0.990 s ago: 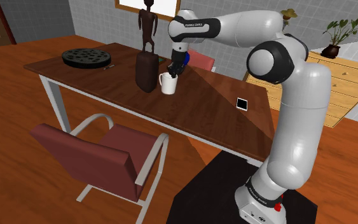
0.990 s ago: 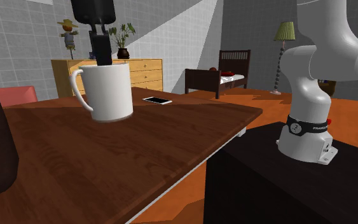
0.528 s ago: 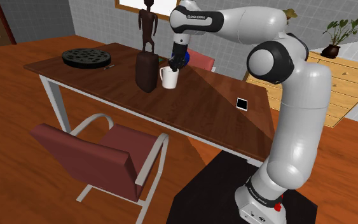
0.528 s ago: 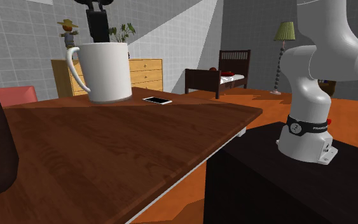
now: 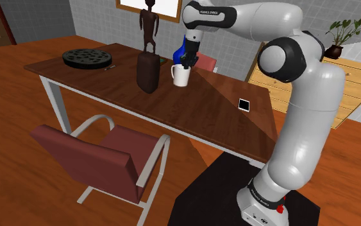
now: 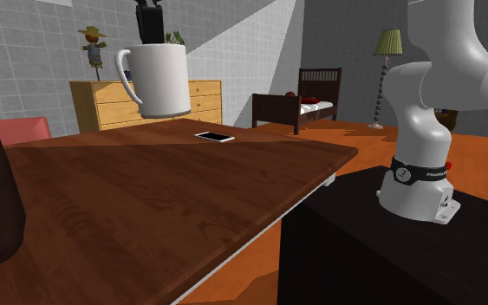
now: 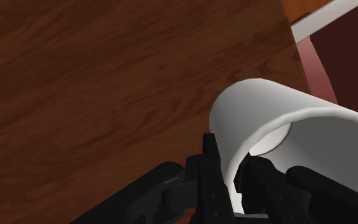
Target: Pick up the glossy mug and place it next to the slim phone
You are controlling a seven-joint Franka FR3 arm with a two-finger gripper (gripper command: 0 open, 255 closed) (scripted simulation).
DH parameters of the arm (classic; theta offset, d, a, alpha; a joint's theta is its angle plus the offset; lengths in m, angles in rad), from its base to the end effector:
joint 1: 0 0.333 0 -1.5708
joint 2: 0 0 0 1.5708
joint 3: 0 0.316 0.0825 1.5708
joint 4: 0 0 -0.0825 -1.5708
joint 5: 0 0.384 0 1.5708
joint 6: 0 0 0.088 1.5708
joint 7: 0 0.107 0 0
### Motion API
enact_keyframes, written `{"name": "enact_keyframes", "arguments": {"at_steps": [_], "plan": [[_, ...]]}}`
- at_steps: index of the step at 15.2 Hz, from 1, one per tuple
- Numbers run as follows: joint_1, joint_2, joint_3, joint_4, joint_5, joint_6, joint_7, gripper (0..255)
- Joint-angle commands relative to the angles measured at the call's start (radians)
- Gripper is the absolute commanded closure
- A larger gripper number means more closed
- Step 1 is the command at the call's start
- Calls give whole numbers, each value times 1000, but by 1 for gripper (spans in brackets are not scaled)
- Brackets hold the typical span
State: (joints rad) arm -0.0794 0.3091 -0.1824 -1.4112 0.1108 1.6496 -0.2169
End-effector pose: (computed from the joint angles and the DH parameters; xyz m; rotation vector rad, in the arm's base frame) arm 0.6309 -0.1411 0.5232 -3.0709 0.0777 0.0781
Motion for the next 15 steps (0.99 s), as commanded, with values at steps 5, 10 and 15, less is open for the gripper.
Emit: {"name": "enact_keyframes", "arguments": {"at_steps": [5, 10, 15], "plan": [[-61, -101, -44, -142, -16, 35, -111, 255], [-118, -152, -87, -210, -28, 47, -213, 255], [-178, -179, -134, -245, -38, 51, -320, 255]]}}
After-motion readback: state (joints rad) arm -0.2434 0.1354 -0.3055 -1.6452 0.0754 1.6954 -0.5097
